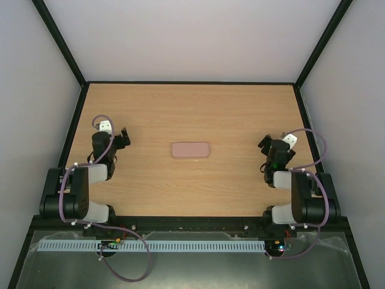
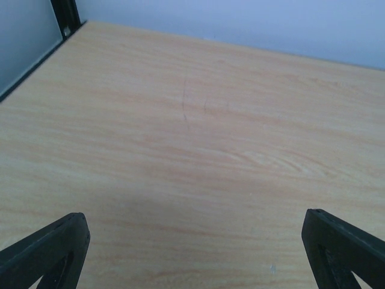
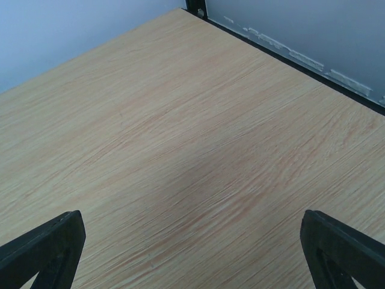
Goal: Organize the sunglasses
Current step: Reset both arms
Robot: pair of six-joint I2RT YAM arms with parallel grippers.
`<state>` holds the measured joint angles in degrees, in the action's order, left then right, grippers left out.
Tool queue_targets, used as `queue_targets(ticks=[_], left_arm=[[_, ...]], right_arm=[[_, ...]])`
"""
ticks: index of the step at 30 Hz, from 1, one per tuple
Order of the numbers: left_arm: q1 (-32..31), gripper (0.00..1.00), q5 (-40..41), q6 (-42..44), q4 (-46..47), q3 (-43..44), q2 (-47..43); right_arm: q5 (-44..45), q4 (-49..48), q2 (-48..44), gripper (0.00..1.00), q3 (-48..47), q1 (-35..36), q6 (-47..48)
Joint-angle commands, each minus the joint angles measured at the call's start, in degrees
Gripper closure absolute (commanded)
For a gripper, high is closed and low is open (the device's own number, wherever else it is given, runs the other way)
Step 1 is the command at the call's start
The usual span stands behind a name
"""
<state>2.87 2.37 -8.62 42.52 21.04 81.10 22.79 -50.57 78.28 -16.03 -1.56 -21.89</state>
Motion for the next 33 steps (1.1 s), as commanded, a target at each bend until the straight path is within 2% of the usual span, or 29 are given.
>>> queue_targets(ticks=[1,5,8,12,14,18,21,22,24,28,33], left_arm=[[0.5,0.01,-2.3,2.2,10.7,-0.4,1.3],[0.5,0.01,-2.4,2.7,15.0,-1.3,2.8],[0.5,0.01,-3.7,3.6,21.4,-3.6,4.6],[0.5,0.01,-4.4,3.9,21.2,-3.6,4.6],[0.4,0.01,-5.5,4.5,22.5,-4.2,4.9],[-0.7,0.01,-3.2,5.1,24.4,-5.3,5.2],[-1.0,0.0,-2.3,4.9,33.2,-8.6,7.2],[-0.9,0.0,-2.3,4.7,29.9,-7.9,6.3],[-0.9,0.0,-2.1,4.8,31.3,-7.9,7.1],[-2.4,0.0,1.1,5.4,28.1,-6.5,7.3],[-2.4,0.0,1.1,5.5,29.0,-7.0,6.9]], right_arm=[[2.4,-11.6,1.8,0.01,1.8,1.2,2.4],[1.0,-14.8,2.2,0.02,3.1,2.2,4.8],[-2.6,-24.4,4.4,0.01,6.9,3.2,8.1],[-3.7,-36.6,9.6,0.01,10.2,3.8,9.8],[-5.3,-30.6,7.8,0.01,8.7,4.3,10.4],[-6.0,-29.9,9.0,0.01,7.1,4.9,11.9],[-5.3,-27.5,9.2,0.01,6.1,4.9,11.6],[-5.1,-27.4,9.4,0.01,5.6,4.9,11.7],[-5.5,-24.1,9.3,0.02,4.1,4.9,11.8],[-5.6,-24.6,9.5,0.01,4.1,4.9,11.8],[-5.6,-24.7,9.3,0.01,4.3,4.9,11.8]])
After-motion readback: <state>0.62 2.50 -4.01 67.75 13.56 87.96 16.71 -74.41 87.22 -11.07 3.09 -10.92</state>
